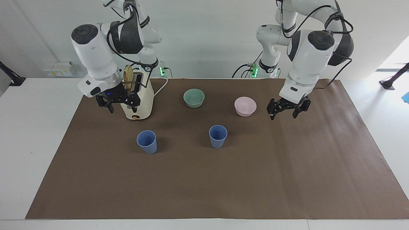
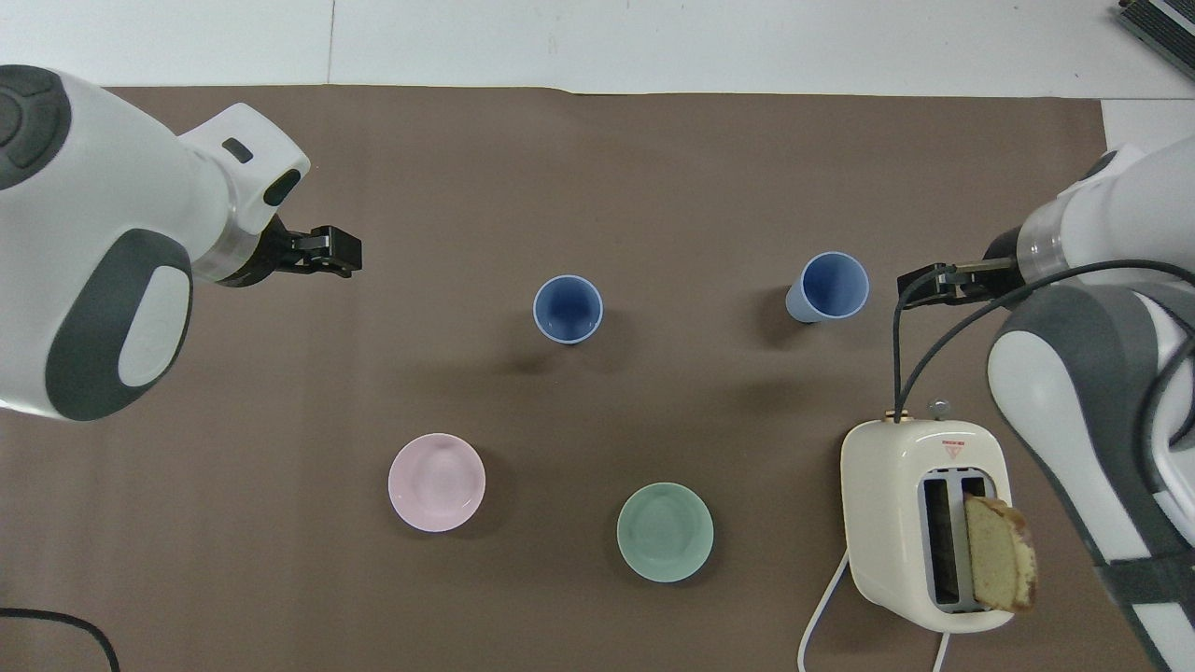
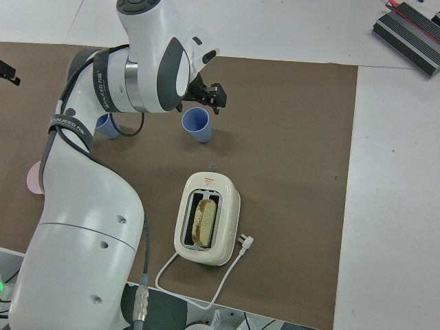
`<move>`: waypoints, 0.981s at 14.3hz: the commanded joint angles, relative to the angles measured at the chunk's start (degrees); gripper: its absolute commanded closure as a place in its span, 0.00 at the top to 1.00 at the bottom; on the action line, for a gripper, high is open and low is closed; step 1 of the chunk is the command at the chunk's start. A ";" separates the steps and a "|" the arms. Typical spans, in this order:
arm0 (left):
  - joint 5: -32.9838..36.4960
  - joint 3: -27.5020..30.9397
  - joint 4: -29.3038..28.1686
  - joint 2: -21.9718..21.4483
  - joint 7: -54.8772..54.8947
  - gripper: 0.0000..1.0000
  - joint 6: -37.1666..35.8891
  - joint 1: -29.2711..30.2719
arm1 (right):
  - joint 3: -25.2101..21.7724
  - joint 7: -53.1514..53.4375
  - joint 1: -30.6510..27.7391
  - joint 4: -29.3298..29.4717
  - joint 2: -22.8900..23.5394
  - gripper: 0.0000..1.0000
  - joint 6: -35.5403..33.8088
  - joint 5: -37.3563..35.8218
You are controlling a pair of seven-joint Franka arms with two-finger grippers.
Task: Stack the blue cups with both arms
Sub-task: 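Release the cup with the left gripper while the right gripper reaches out, then grasp the other blue cup with the right gripper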
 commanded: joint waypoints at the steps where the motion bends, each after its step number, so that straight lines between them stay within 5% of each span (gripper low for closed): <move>1: -0.86 -0.48 -2.03 -2.73 8.79 1.00 -2.77 3.89 | 0.36 0.44 -0.70 -0.39 3.57 1.00 4.58 1.09; 13: -0.15 -0.04 4.11 -8.97 17.52 1.00 -15.51 8.91 | 0.36 -0.43 0.00 -4.35 13.52 1.00 19.10 0.91; 14: -0.15 -0.04 6.12 -8.89 17.52 1.00 -17.70 8.91 | 0.36 -0.26 0.09 -4.35 13.52 0.80 19.10 0.91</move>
